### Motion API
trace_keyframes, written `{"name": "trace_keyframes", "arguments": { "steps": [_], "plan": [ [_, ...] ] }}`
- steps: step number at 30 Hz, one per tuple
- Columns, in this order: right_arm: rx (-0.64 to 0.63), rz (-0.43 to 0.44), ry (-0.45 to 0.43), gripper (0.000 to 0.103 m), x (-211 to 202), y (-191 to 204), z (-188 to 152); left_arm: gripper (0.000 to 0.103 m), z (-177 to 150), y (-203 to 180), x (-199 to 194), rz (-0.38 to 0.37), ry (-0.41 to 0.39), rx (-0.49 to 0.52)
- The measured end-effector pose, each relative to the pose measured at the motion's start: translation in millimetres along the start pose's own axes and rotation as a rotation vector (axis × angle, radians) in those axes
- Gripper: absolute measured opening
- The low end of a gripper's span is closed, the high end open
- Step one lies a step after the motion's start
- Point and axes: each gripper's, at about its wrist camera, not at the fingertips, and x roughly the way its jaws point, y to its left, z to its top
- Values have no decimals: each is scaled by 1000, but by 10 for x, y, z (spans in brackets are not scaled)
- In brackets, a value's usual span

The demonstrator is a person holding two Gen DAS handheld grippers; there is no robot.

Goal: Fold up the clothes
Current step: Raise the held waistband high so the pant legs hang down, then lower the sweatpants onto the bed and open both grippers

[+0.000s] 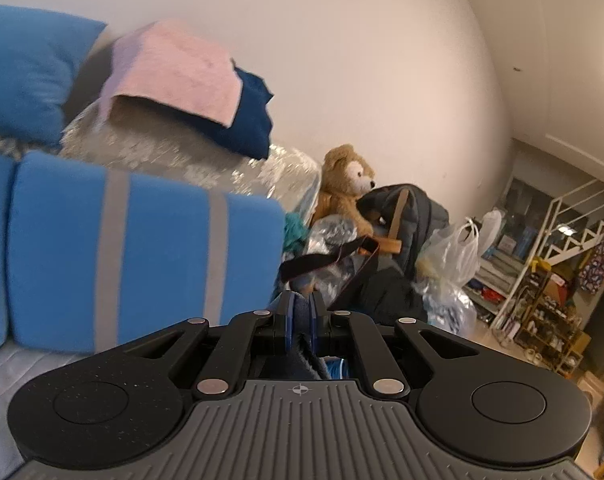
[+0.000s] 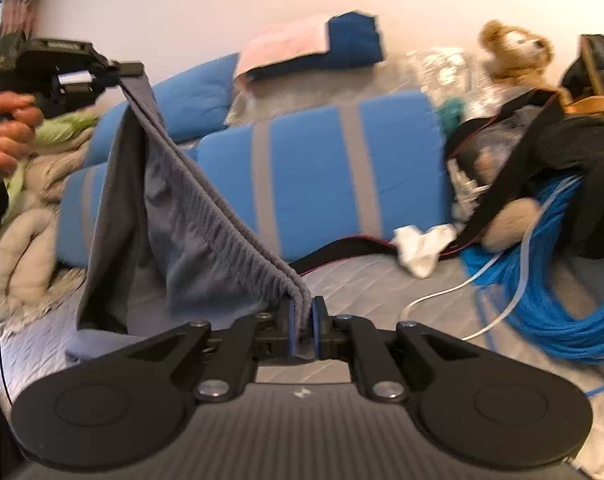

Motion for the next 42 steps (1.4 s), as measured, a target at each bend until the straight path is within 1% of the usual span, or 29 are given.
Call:
{"name": "trace_keyframes", "arguments": {
  "steps": [5,10,12,14,16,20,26,30,31,32,33,34,35,36,37,38,40,42],
  "plan": [
    [3,-122,-1,0,-259,-95,149,7,18,-241,458,-29,-26,47],
    [45,-238,-5,0,-473,-263,205,7,-64,-468,945,-63,-20,47],
    [73,-289,-12,0,-548,-380,224,7,-128,-554,1144,-88,-18,53],
    [106,-340,-11,0,-593,-517,230,7,-214,-643,1350,-94,-13,79],
    [117,-374,3,0,-592,-627,184,7,-337,-691,1577,-79,9,87],
    [155,-375,66,0,-477,-823,-10,7,-651,-645,2031,-40,76,58],
    [240,-393,121,0,-298,-1105,-303,7,-932,-536,2452,-14,146,46],
    [250,-401,154,0,-166,-1187,-412,8,-1120,-464,2733,3,193,38],
    [247,-402,167,0,-123,-1202,-432,11,-1166,-445,2804,7,205,36],
    [245,-404,184,1,-76,-1219,-447,29,-1213,-427,2874,12,217,34],
    [250,-418,194,20,-37,-1245,-469,45,-1240,-401,2910,8,232,22],
    [258,-438,199,35,-2,-1277,-496,80,-1243,-366,2883,-8,243,5],
    [267,-459,204,61,32,-1309,-522,91,-1248,-332,2835,-27,243,-4],
    [277,-480,200,76,50,-1335,-542,91,-1253,-298,2787,-46,243,-12],
    [285,-485,185,88,48,-1342,-556,91,-1258,-263,2738,-65,243,-20],
    [292,-481,167,90,39,-1340,-569,91,-1267,-225,2685,-77,245,-26],
    [309,-461,161,91,57,-1326,-583,91,-1299,-137,2566,-83,253,-34],
    [311,-445,159,101,76,-1278,-596,91,-1330,-48,2433,-86,260,-37]
  ]
}}
